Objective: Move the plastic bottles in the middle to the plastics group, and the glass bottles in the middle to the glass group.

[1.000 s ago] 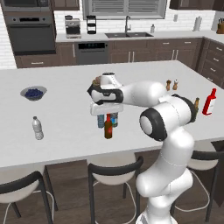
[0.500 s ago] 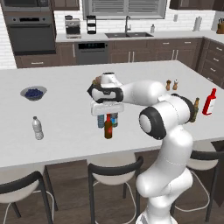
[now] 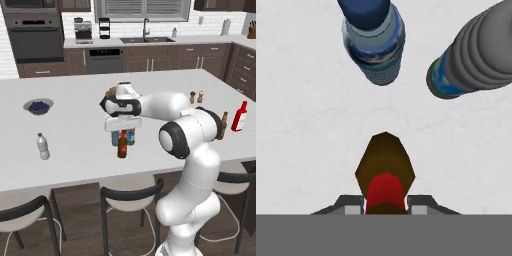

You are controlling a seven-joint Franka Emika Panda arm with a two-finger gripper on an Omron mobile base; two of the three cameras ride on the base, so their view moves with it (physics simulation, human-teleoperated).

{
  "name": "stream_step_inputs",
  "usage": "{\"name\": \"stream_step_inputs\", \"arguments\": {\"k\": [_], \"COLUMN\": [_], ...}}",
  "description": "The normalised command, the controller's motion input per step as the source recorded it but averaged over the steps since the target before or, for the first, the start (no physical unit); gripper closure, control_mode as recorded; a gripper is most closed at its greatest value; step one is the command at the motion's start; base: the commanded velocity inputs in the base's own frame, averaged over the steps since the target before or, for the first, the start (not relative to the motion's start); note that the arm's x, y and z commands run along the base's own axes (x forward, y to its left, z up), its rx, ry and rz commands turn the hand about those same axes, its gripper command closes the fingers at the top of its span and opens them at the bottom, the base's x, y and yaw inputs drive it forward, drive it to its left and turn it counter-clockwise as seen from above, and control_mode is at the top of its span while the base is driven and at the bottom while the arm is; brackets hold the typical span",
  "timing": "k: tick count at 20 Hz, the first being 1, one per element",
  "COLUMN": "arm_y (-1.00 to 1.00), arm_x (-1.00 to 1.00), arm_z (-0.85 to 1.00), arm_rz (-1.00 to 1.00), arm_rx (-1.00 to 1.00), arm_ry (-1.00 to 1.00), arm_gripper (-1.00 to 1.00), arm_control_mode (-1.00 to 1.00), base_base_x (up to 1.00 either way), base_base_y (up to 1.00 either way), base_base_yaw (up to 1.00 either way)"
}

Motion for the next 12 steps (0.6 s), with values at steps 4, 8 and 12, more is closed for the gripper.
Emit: {"name": "stream_step_inputs", "arguments": {"k": [4, 8, 12], "arm_y": [-0.63, -0.91, -1.0], "arm_x": [-0.16, -0.32, -0.26], "arm_z": [0.19, 0.22, 0.11], "arm_rz": [-0.01, 0.0, 0.0], "arm_rx": [0.0, 0.0, 0.0], "arm_ry": [0.07, 0.06, 0.09], "arm_gripper": [1.0, 1.0, 1.0], "arm_control_mode": [-1.0, -1.0, -1.0], "base_base_x": [0.0, 0.0, 0.0], "base_base_y": [0.0, 0.0, 0.0], "base_base_yaw": [0.0, 0.0, 0.0]}}
